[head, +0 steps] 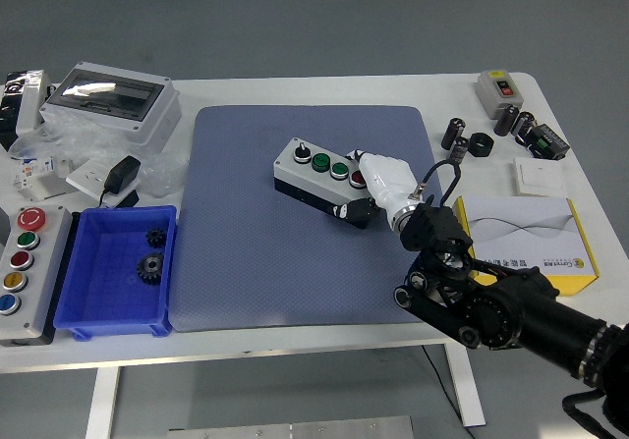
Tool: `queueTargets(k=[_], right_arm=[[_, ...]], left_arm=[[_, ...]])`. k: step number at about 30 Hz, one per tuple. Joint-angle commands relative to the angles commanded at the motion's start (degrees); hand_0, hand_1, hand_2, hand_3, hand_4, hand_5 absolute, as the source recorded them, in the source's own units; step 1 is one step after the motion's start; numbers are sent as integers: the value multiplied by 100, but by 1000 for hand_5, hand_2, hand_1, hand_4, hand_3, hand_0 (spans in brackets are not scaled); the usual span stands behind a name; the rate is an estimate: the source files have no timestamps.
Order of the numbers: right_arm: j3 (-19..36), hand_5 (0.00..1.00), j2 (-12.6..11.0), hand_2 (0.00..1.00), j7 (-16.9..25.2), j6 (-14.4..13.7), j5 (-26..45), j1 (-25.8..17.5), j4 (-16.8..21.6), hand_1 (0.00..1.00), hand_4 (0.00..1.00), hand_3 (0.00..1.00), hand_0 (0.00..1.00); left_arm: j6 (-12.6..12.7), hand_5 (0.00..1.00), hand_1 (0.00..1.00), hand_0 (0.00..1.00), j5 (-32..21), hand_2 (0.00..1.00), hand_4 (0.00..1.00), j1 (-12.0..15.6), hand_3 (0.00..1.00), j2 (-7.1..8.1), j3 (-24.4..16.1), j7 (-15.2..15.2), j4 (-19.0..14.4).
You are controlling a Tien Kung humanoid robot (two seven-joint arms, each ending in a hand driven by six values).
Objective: Pick up the button,place it on the desk,press the button,press the button
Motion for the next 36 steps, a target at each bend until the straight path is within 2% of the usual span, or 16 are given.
queueTargets(k=[1, 2, 5, 7, 8, 10, 14, 16, 19, 20, 25, 26, 29, 31, 32, 36], right_arm=[[32, 2, -30, 412, 27, -6, -5, -11, 51, 352, 368, 502, 167], [60, 2, -56, 384, 50, -12, -10, -20, 100, 307, 145, 444, 114], [255, 2, -316, 384, 316, 54, 118, -103, 458, 307, 145, 444, 114], [395, 2, -564, 384, 594, 286, 371, -177, 780, 307, 145, 444, 114], [446, 2, -676, 350, 726, 406, 492, -205, 927, 274, 68, 361, 98], [503, 2, -962, 350, 1054, 718, 806, -246, 1305, 274, 68, 361, 98], [275, 2, -1428, 338, 1556, 1163, 1066, -245, 1905, 279, 60, 336, 101], [64, 2, -1568, 338, 1753, 1179, 839, -261, 2157, 279, 60, 336, 101], [-149, 2, -1531, 338, 1887, 1047, 439, -351, 2211, 279, 60, 336, 101], [-202, 2, -1501, 341, 1912, 1013, 309, -380, 2173, 291, 62, 329, 135], [-430, 2, -1303, 341, 2020, 872, -320, -437, 1732, 291, 62, 329, 135], [-440, 2, -1275, 362, 2029, 850, -429, -440, 1659, 337, 147, 373, 259], [-424, 2, -1240, 362, 2052, 799, -566, -449, 1558, 337, 147, 373, 259], [-406, 2, -1243, 362, 2054, 827, -546, -451, 1554, 337, 147, 373, 259], [-392, 2, -1247, 389, 2051, 860, -521, -453, 1560, 397, 208, 394, 362], [-336, 2, -1266, 389, 1981, 1023, -388, -469, 1587, 397, 208, 394, 362]], left_arm=[[1, 188, 602, 606, -3, 532, 630, 1, 601, -1, 1, -1, 0], [2, 188, 602, 606, -6, 532, 630, 1, 602, -3, 2, -3, 0], [10, 188, 602, 606, -27, 532, 630, 8, 602, -13, 10, -10, 0], [17, 188, 602, 606, -36, 532, 630, 17, 602, -21, 9, -12, 0], [21, 189, 602, 606, -39, 532, 628, 19, 602, -24, 9, -14, 0], [27, 189, 602, 606, -46, 532, 628, 22, 602, -29, 7, -17, 0], [34, 189, 601, 606, -22, 532, 627, 20, 602, -25, -17, -21, 0], [36, 189, 601, 606, -8, 532, 627, 18, 602, -26, -28, -24, 0], [37, 189, 601, 606, 7, 532, 627, 12, 602, -37, -36, -28, 0], [37, 191, 602, 606, 7, 532, 626, 12, 601, -42, -34, -29, 0], [36, 191, 602, 606, 46, 532, 626, 18, 601, -55, -55, -21, 0], [37, 192, 601, 606, 47, 531, 626, 18, 600, -55, -57, -22, 0], [37, 192, 601, 606, 57, 531, 626, 15, 600, -52, -67, -26, 0], [36, 192, 601, 606, 62, 531, 626, 13, 600, -49, -70, -27, 0], [36, 194, 601, 605, 61, 531, 626, 12, 600, -49, -69, -27, 0], [31, 194, 601, 605, 60, 531, 626, 10, 600, -51, -61, -27, 0]])
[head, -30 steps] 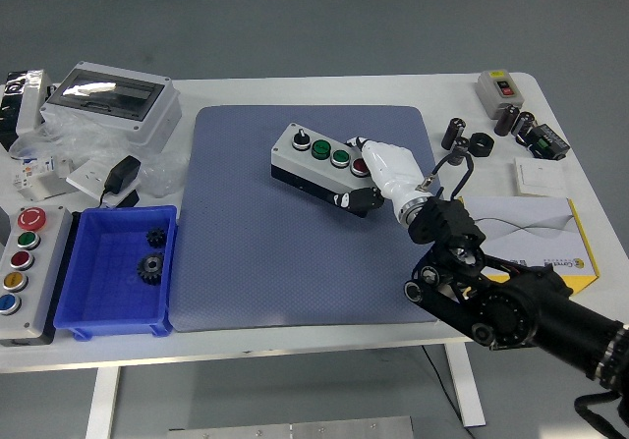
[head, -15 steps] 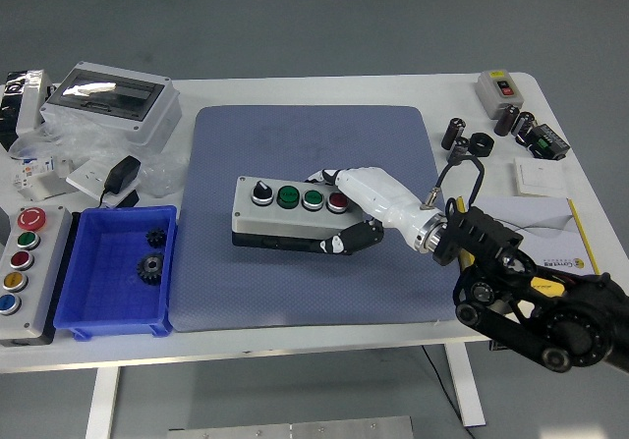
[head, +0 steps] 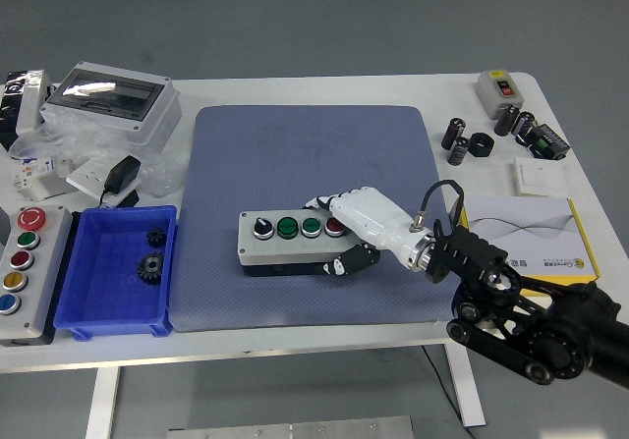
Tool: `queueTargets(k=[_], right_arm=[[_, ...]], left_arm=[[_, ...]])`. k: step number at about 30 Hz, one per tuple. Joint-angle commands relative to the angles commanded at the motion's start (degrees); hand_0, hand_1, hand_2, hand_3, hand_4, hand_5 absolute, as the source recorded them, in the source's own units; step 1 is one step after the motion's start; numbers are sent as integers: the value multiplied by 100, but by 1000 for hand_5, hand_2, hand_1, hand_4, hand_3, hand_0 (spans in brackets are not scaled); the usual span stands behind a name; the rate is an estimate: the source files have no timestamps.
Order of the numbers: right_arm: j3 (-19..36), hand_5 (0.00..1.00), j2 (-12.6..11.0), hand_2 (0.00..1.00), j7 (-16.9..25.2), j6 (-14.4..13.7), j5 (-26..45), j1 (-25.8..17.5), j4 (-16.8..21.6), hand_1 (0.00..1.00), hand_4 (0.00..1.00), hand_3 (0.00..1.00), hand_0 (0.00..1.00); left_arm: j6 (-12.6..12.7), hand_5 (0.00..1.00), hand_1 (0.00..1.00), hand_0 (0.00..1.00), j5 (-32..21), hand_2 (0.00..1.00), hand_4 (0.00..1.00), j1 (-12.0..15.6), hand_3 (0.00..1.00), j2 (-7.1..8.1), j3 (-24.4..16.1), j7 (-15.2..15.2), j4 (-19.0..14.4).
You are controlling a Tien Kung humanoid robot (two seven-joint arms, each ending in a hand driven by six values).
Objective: Pick up the button,place it on the desk,press the button,press the button
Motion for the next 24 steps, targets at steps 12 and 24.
queueTargets(k=[12, 24], right_arm=[[104, 2, -29, 488, -165, 208, 318, -48, -3, 518, 282, 531, 493], [94, 2, -77, 792, -106, 197, 462, -69, -5, 772, 499, 809, 792]], left_arm=[[-5, 197, 601, 605, 17, 531, 625, -5, 600, 6, -3, -4, 0], [-13, 200, 600, 605, 66, 531, 624, 2, 600, 9, -30, -4, 0]])
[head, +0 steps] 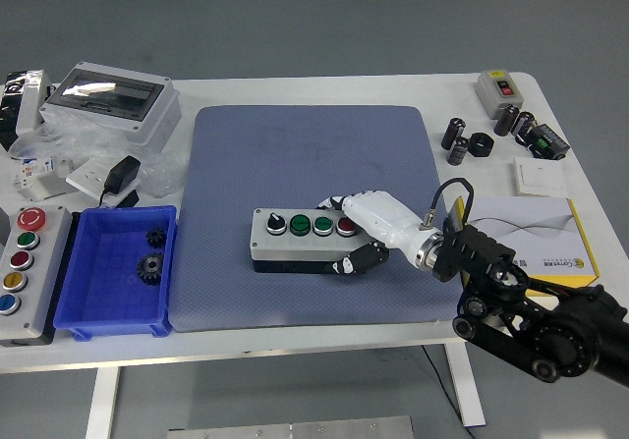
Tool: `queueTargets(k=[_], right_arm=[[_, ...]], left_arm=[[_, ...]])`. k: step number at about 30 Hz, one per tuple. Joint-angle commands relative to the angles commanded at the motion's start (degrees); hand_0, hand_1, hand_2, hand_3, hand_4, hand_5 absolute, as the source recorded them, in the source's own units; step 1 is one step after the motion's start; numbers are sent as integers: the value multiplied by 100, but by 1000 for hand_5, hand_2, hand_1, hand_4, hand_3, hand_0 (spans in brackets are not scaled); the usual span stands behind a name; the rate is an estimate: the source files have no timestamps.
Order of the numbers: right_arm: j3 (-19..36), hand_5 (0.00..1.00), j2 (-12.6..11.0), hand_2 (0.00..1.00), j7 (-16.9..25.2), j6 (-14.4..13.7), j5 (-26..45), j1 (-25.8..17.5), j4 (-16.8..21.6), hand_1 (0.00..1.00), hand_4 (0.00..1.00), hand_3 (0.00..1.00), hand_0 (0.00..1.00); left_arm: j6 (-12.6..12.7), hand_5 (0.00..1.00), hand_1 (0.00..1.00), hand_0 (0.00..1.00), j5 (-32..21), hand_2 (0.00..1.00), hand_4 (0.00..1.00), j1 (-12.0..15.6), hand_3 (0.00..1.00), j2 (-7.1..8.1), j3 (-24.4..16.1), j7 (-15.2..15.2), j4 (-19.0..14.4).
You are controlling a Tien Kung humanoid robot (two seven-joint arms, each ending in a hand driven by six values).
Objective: Pick up the button,place it on the desk,press the button,press the button
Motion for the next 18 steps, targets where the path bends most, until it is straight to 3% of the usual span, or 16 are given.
queueTargets(k=[7, 18], right_arm=[[254, 2, -35, 822, 278, 308, 618, -80, 107, 804, 535, 845, 797], [416, 26, -103, 845, 409, 427, 953, -119, 212, 835, 566, 875, 814]], left_arm=[[-7, 199, 600, 605, 108, 531, 623, 4, 600, -1, -56, -21, 0], [0, 196, 600, 605, 56, 533, 616, 2, 599, 1, -22, -22, 0]])
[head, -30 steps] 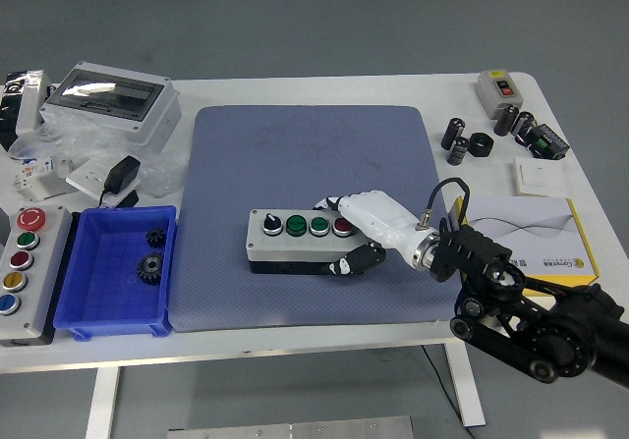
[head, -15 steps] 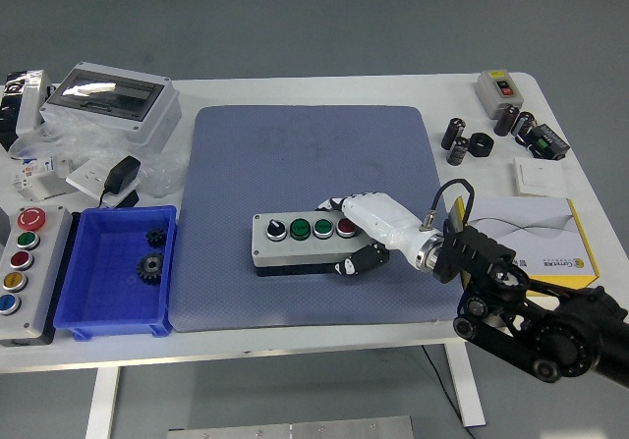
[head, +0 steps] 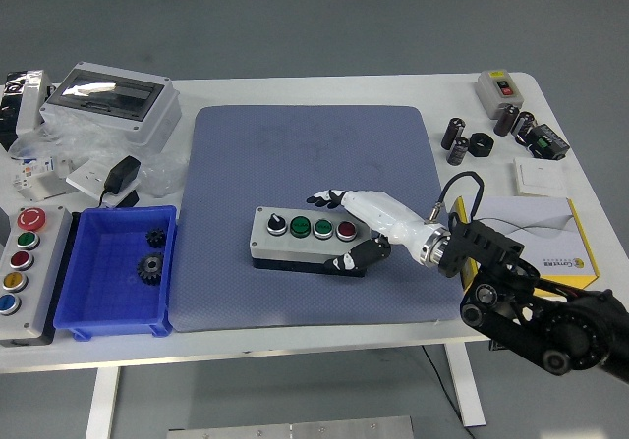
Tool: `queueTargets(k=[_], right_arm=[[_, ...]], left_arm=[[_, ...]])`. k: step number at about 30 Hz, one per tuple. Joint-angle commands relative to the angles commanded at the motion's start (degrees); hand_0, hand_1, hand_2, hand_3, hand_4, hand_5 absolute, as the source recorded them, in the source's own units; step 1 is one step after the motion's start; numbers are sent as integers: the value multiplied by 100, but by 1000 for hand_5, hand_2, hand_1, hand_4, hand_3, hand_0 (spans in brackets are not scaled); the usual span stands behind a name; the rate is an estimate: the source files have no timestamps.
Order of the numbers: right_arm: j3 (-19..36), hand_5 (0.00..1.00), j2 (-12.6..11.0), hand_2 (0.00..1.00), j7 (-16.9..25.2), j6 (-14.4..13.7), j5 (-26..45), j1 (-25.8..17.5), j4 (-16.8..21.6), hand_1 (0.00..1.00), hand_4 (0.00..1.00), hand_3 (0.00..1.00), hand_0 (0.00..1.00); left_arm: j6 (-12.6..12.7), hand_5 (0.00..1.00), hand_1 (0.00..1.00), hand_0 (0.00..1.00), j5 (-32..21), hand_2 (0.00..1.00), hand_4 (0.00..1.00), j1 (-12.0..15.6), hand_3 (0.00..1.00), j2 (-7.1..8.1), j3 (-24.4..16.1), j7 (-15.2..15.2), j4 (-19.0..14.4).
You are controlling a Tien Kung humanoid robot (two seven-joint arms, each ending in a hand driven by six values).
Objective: Pick up the button,place it on the desk,press the button,press the button
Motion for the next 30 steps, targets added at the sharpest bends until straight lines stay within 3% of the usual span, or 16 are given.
queueTargets(k=[1, 2, 14, 22, 25, 28, 30], right_arm=[[0, 26, -2, 845, -3, 10, 24, -1, 1, 835, 566, 875, 814], [2, 15, -4, 882, -6, 17, 42, -3, 2, 866, 577, 955, 848], [189, 19, -289, 897, 40, 340, 515, 29, 401, 874, 588, 985, 863], [391, 19, -705, 931, 12, 613, 896, -42, 929, 885, 596, 998, 879], [695, 19, -963, 931, -25, 648, 1048, -159, 1271, 885, 596, 998, 879], [1028, 22, -1245, 969, -305, 490, 986, -333, 1635, 912, 601, 998, 911], [1219, 22, -1405, 969, -629, 708, 768, -411, 1858, 912, 601, 998, 911]], left_arm=[[0, 196, 600, 605, -2, 533, 616, 0, 599, -1, 2, 1, 0], [0, 198, 600, 605, -1, 532, 614, 0, 600, -1, 2, 2, 0], [-7, 194, 600, 605, -10, 531, 610, 3, 598, -9, 27, 15, 0], [-18, 194, 600, 605, -30, 532, 609, 9, 598, -8, 66, 17, 0], [-21, 194, 600, 605, -27, 532, 609, 4, 598, -14, 68, 18, 0], [-18, 216, 600, 605, -42, 532, 597, 4, 598, -16, 71, 14, 0], [-17, 216, 600, 605, -35, 532, 597, 12, 598, -19, 59, 22, 0]])
